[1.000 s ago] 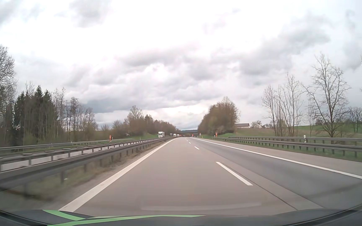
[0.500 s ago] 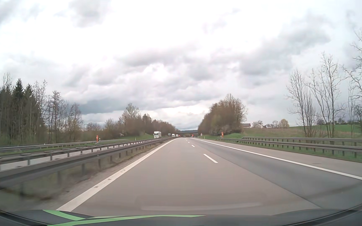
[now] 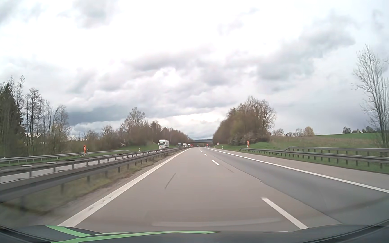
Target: Follow the waypoints while adhering to traffic rules and regulations
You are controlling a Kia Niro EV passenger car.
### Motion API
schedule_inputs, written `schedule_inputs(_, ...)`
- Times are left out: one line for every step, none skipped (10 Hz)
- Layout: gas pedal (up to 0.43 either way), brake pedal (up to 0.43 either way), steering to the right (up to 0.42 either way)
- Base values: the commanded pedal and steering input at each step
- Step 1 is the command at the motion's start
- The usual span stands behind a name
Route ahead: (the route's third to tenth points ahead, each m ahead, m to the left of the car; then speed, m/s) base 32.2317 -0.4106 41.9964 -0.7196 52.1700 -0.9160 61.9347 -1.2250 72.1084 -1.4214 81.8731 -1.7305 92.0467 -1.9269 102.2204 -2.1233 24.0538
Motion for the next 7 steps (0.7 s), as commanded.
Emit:
schedule_inputs(0.197, 0.000, -0.001)
schedule_inputs(0.197, 0.000, -0.001)
schedule_inputs(0.197, 0.000, -0.001)
schedule_inputs(0.197, 0.000, -0.001)
schedule_inputs(0.209, 0.000, -0.001)
schedule_inputs(0.209, 0.000, -0.001)
schedule_inputs(0.209, 0.000, -0.001)
